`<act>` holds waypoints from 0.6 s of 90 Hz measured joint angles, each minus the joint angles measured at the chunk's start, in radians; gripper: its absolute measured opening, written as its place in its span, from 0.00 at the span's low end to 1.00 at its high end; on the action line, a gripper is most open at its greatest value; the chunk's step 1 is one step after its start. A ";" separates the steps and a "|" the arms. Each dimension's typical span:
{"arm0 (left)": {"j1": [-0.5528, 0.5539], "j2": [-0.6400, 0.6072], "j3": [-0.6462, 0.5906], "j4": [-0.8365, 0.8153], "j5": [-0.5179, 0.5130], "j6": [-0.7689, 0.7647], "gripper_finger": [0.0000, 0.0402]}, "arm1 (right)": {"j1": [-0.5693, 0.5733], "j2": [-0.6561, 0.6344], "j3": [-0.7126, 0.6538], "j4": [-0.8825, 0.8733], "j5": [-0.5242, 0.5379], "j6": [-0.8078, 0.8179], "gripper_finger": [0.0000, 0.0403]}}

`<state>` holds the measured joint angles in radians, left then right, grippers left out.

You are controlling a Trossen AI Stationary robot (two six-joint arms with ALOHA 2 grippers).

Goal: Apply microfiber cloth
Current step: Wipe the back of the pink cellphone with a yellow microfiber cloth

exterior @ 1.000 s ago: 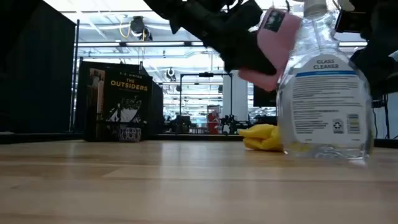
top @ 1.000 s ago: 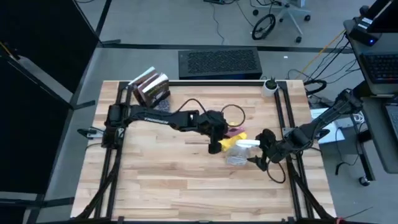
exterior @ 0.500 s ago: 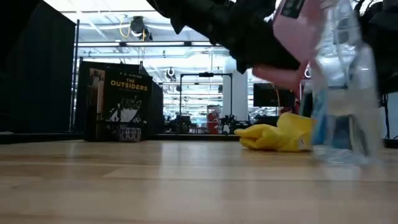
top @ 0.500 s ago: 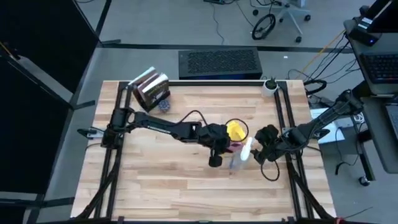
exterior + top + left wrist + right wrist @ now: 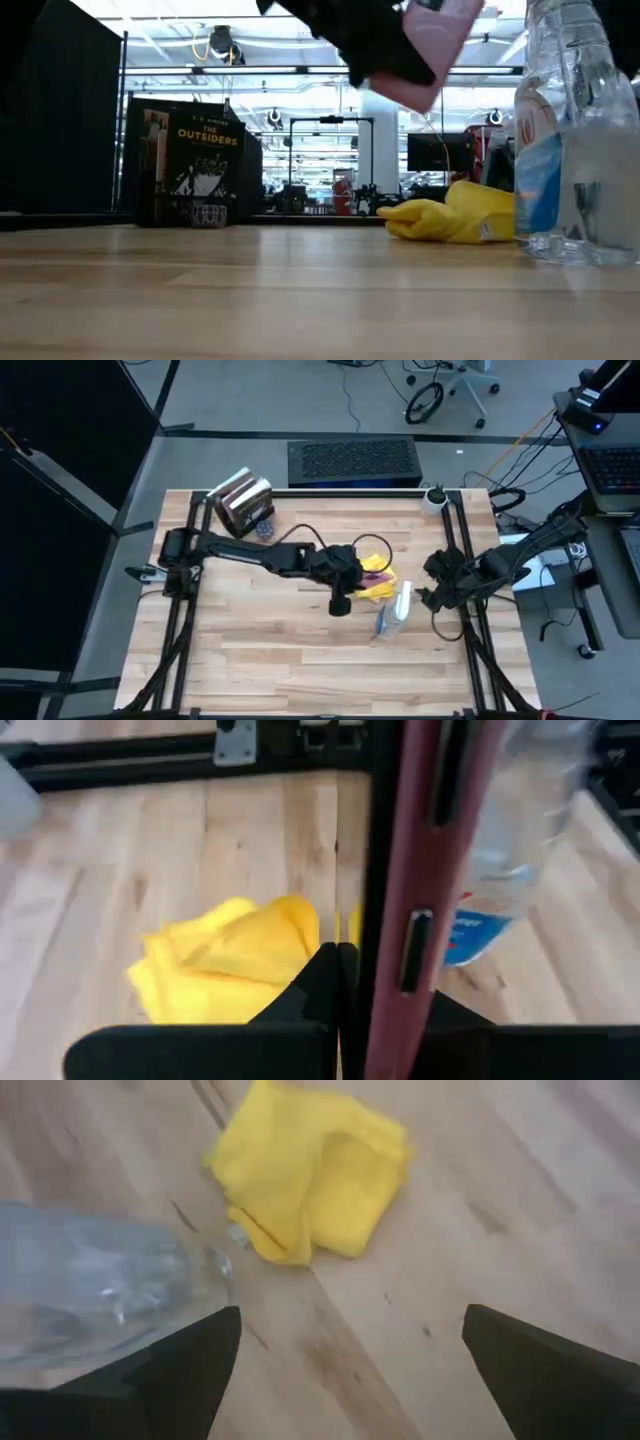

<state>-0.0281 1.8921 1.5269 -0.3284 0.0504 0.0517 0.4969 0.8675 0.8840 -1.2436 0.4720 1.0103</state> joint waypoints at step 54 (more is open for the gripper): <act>-0.049 -0.081 -0.537 0.404 0.139 -0.768 0.03 | -0.030 0.002 0.304 0.239 0.318 -0.396 0.91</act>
<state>-0.0768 1.8107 0.9894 0.0761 0.1898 -0.7161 0.4669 0.8696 1.1877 -1.0051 0.7898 0.6140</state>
